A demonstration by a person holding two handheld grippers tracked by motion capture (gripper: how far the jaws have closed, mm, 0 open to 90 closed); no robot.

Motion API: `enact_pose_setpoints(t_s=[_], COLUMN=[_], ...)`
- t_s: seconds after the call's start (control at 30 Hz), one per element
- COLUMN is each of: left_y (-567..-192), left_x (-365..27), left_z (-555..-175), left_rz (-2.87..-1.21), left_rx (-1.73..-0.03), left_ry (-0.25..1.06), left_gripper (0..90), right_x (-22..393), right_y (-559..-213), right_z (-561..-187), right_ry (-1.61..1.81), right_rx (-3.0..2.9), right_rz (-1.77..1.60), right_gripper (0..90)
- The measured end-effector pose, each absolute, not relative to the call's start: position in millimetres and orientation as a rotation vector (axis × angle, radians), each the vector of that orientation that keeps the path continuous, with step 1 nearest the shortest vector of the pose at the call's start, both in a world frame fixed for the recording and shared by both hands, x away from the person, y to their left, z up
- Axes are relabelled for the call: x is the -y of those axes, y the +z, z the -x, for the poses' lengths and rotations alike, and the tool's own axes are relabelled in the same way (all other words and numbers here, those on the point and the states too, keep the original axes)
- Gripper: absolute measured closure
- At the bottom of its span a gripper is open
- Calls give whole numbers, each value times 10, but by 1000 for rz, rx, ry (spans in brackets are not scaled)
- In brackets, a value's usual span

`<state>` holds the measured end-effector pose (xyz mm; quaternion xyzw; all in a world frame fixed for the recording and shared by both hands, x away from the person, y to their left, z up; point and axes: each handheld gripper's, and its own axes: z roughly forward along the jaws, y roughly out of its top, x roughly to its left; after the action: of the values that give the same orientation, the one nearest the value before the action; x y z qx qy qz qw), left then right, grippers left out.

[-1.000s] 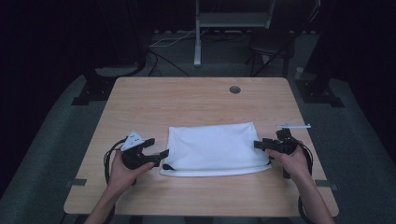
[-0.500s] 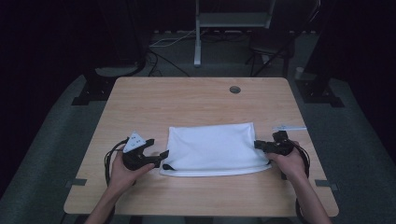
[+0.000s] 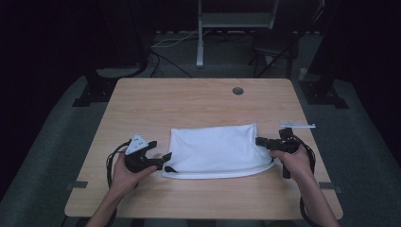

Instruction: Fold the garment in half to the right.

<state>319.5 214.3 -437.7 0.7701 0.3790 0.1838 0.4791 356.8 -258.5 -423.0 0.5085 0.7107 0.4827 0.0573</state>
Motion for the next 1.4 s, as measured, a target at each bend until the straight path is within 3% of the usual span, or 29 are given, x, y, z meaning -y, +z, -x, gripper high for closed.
enact_pose_setpoints(t_s=[0.77, 1.4], left_y=[-4378, -4378], left_x=[-2131, -2119], left_z=[-3210, -3205], left_rz=[-1886, -1883], left_rx=[-925, -923], left_ry=[447, 442], left_gripper=[208, 208], right_x=[2251, 1752], right_y=[-3762, -3573], right_z=[-3636, -3677], right_ry=[1633, 1646], right_rx=[-2155, -2217], right_rz=[-1399, -1255], right_gripper=[867, 867])
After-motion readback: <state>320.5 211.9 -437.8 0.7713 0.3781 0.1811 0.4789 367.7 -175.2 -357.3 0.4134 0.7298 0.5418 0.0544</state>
